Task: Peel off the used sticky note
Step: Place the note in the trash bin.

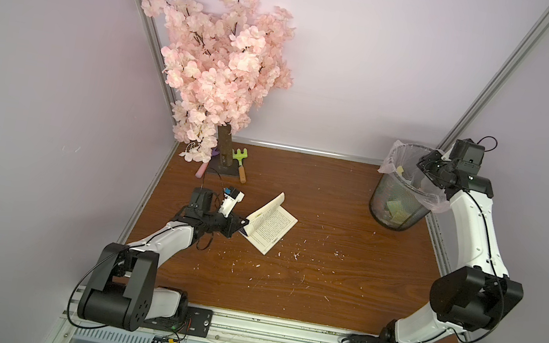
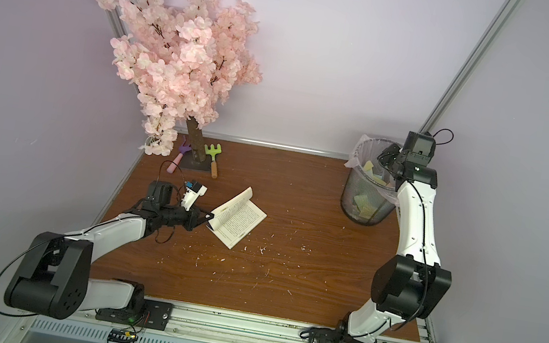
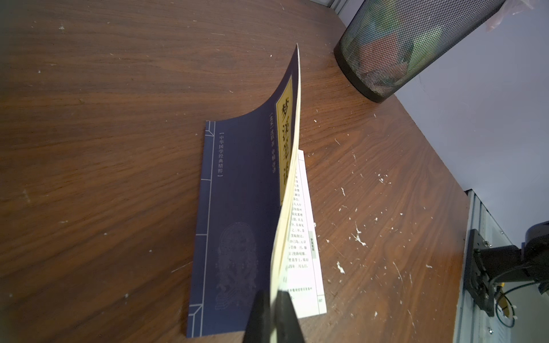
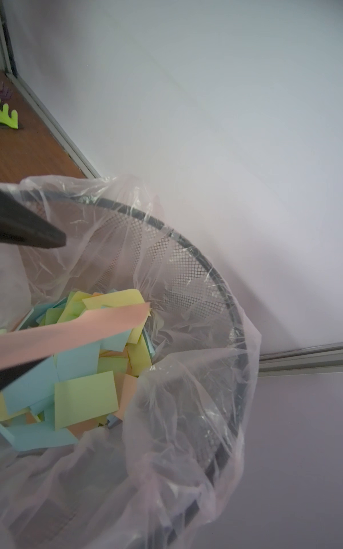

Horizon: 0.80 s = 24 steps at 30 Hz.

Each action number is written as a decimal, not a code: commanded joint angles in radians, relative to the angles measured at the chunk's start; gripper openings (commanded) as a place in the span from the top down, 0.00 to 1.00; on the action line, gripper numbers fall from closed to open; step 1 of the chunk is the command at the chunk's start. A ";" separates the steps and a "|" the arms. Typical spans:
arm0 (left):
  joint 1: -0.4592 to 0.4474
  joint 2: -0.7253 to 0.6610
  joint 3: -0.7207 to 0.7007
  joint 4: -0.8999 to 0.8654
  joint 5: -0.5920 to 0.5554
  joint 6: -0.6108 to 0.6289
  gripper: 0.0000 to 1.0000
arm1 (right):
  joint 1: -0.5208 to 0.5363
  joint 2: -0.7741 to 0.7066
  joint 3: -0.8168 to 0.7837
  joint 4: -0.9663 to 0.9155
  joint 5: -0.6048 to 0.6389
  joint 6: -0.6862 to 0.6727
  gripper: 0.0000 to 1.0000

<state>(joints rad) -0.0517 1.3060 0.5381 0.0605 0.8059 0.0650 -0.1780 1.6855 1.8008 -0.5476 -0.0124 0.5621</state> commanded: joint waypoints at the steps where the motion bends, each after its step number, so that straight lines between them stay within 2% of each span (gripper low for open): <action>1: 0.010 -0.007 -0.005 -0.018 0.015 0.012 0.99 | -0.005 -0.020 0.108 -0.052 0.019 -0.033 0.43; 5: 0.009 -0.005 -0.004 -0.017 0.016 0.011 0.99 | -0.005 -0.007 0.182 -0.092 0.005 -0.047 0.37; 9: 0.007 -0.015 -0.006 -0.019 0.016 0.012 0.99 | -0.002 0.031 0.240 -0.152 0.028 -0.077 0.36; 13: 0.006 -0.017 -0.006 -0.019 0.015 0.013 0.99 | 0.018 0.118 0.251 -0.212 0.074 -0.128 0.35; 15: 0.006 -0.016 -0.004 -0.021 0.014 0.014 0.99 | 0.027 0.183 0.318 -0.280 0.078 -0.146 0.34; 18: 0.005 -0.017 -0.004 -0.025 0.011 0.017 0.99 | 0.055 0.246 0.446 -0.394 0.199 -0.167 0.31; 20: 0.004 -0.018 -0.005 -0.024 0.010 0.018 0.99 | 0.074 0.228 0.450 -0.375 0.245 -0.182 0.30; 24: 0.004 -0.012 -0.004 -0.021 0.012 0.015 0.99 | 0.080 0.232 0.495 -0.365 0.224 -0.191 0.25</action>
<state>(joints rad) -0.0517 1.3022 0.5381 0.0601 0.8085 0.0689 -0.1043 1.9850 2.2017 -0.8959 0.1619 0.4030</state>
